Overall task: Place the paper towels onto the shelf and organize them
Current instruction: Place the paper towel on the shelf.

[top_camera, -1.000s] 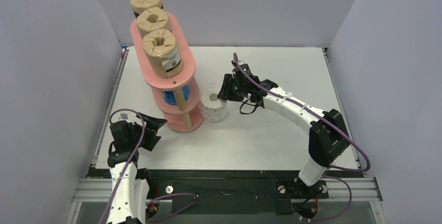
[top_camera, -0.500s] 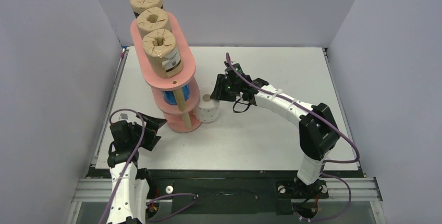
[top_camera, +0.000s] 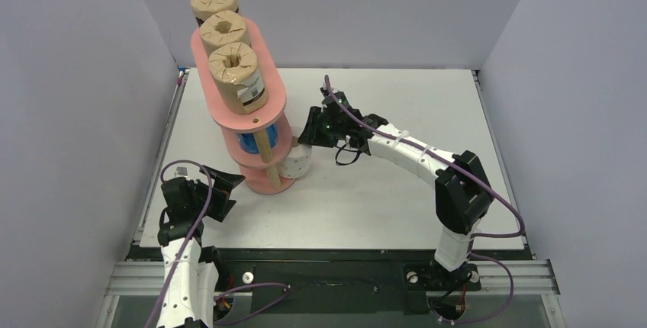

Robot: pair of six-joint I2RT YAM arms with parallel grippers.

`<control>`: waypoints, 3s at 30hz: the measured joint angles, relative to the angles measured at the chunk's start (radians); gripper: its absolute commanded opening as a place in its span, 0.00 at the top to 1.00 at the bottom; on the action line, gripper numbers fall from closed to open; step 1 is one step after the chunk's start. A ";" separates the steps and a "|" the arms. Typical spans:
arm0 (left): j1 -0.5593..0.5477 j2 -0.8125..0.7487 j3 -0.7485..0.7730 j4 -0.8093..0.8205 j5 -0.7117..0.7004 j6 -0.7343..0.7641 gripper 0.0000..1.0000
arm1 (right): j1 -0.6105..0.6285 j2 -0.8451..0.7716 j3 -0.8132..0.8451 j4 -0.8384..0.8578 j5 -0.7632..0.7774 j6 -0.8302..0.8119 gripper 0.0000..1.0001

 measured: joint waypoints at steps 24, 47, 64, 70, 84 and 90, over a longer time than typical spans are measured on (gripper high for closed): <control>0.000 -0.005 -0.006 0.000 0.007 -0.001 0.02 | 0.019 0.077 0.024 0.043 -0.021 0.051 0.62; 0.000 -0.004 -0.006 0.000 0.007 0.000 0.01 | 0.011 -0.097 -0.098 0.058 -0.025 0.072 0.44; 0.000 0.045 0.015 0.004 0.006 0.004 0.06 | -0.106 -0.578 -0.616 0.304 0.065 -0.048 0.61; 0.000 0.062 0.018 0.045 0.009 -0.022 0.22 | -0.182 -0.532 -0.669 0.441 0.063 -0.011 0.76; 0.000 0.048 0.016 0.130 0.017 -0.058 0.57 | -0.078 -0.160 -0.571 0.587 0.000 0.092 0.85; 0.000 0.048 -0.007 0.166 0.024 -0.068 0.76 | -0.068 -0.071 -0.493 0.612 -0.011 0.115 0.90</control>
